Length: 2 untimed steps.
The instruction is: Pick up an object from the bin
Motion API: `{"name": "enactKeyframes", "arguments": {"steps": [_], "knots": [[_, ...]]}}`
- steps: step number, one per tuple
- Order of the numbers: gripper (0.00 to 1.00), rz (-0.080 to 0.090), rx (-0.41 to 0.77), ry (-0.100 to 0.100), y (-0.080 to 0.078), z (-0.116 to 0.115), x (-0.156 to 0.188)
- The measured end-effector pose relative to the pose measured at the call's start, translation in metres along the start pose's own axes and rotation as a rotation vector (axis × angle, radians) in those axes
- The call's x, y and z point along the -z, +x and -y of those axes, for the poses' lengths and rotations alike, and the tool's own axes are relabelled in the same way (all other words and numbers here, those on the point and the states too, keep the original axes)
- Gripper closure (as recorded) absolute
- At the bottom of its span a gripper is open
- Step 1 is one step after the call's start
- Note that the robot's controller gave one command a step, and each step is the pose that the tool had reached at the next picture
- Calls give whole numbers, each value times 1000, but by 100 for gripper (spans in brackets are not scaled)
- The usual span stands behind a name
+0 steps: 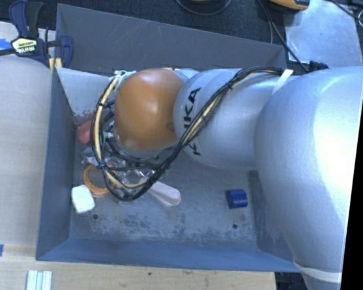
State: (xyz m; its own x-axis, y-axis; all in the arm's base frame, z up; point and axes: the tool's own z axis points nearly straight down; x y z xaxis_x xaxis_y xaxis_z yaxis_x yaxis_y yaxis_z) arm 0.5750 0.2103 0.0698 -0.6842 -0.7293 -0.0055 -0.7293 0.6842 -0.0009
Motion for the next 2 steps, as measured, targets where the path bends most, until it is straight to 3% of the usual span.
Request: {"name": "enactKeyframes", "arguments": {"steps": [1,2], "knots": [[100,2,280,-1,4,0,1],[100,2,279,-1,4,0,1]]}}
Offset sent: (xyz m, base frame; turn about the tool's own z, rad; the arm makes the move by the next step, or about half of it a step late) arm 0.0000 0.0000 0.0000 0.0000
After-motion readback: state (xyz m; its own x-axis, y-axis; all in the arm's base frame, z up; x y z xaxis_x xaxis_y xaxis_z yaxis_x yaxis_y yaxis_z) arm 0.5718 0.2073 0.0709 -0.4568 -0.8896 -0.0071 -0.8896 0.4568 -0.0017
